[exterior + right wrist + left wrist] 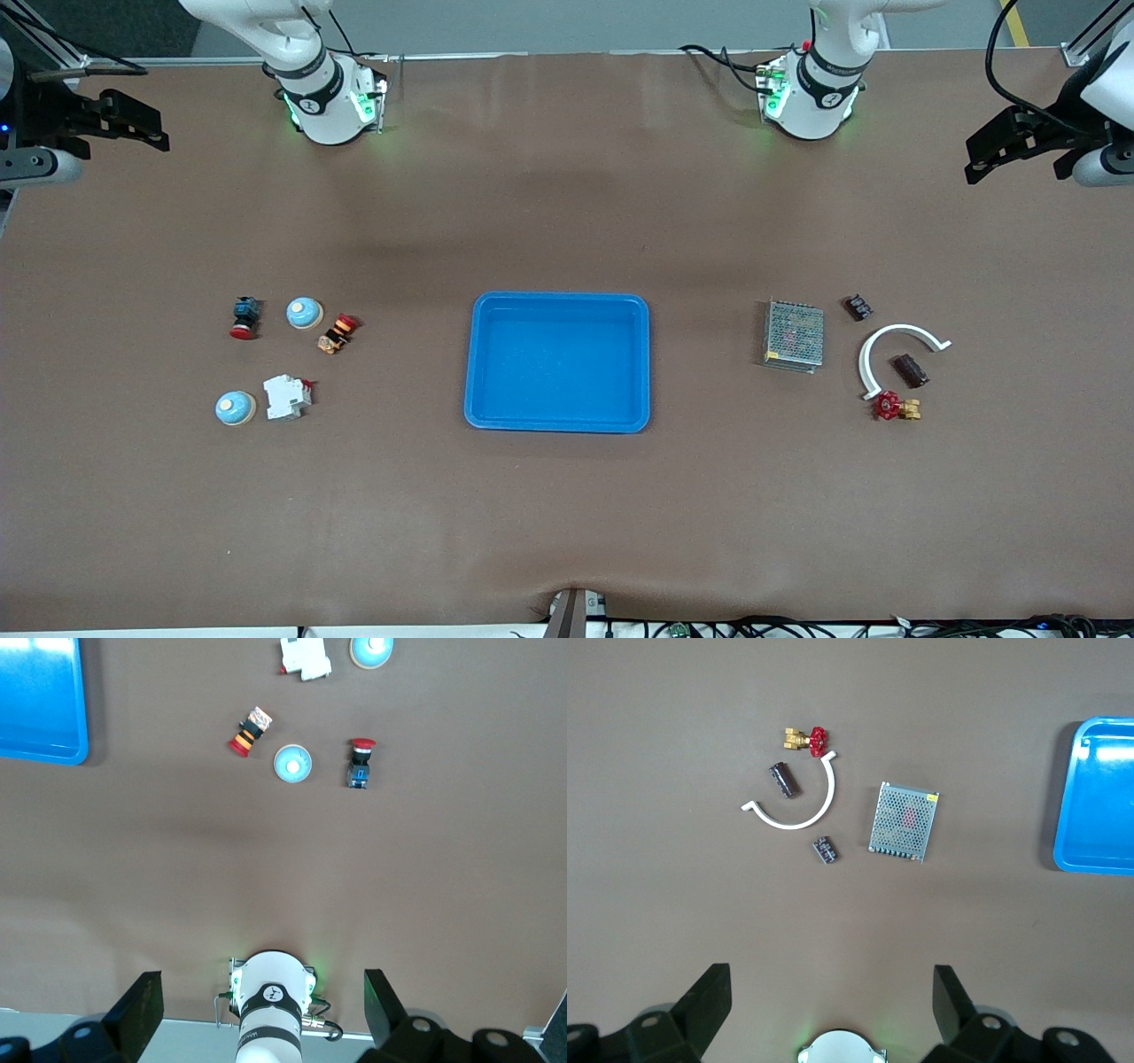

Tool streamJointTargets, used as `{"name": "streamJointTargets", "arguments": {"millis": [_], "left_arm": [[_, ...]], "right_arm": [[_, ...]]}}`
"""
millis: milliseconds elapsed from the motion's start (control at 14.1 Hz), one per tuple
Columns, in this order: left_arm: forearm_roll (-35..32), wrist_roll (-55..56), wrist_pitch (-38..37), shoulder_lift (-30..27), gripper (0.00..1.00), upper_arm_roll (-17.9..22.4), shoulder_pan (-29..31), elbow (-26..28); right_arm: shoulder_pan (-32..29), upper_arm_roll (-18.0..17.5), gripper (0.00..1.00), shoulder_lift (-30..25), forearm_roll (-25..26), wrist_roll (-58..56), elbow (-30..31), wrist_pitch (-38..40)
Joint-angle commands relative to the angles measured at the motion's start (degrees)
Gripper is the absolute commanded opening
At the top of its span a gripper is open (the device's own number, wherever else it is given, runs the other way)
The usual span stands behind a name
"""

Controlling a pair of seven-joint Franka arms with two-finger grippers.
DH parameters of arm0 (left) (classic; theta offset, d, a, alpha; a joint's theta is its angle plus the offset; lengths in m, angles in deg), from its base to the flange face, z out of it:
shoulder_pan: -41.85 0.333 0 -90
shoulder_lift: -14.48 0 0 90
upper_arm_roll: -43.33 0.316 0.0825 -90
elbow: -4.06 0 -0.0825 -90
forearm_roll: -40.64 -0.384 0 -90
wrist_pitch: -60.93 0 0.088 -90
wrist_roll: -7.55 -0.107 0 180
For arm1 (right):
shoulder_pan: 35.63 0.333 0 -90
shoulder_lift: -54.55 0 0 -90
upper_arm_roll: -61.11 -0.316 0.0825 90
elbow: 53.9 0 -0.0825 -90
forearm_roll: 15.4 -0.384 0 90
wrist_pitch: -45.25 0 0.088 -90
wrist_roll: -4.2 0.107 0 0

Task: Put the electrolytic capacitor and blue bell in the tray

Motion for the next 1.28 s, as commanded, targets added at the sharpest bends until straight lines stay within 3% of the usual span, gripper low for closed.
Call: {"name": "streamJointTargets", "arguments": {"millis": [0, 425, 638, 921, 1205], "left_arm": [[1.14, -0.54, -1.1, -0.43, 1.0, -0.13, 0.13, -0.63], [1.23, -0.54, -1.45, 0.1, 1.0, 0.22, 0.57, 0.41], [0.97, 0.86, -1.02, 0.19, 1.0, 0.39, 0.57, 6.37], [0.88, 7.7, 7.05, -1.3, 1.0, 0.22, 1.89, 19.28], [1.32, 12.29, 14.17, -0.87, 1.0, 0.13, 3.46, 28.62]], "right_arm": [[0.18, -0.03, 1.0, 0.28, -0.42, -0.29, -1.74, -0.12], [1.06, 0.06, 1.0, 0.28, 0.46, 0.41, -1.57, -8.21], [0.1, 0.23, 1.0, 0.63, 0.63, 0.41, -1.13, -11.46], [-2.19, 0.32, 1.0, 1.16, 0.72, 0.5, -1.31, -12.51], [-3.69, 0.23, 1.0, 1.33, 2.21, 1.02, -1.22, -13.39]]}}
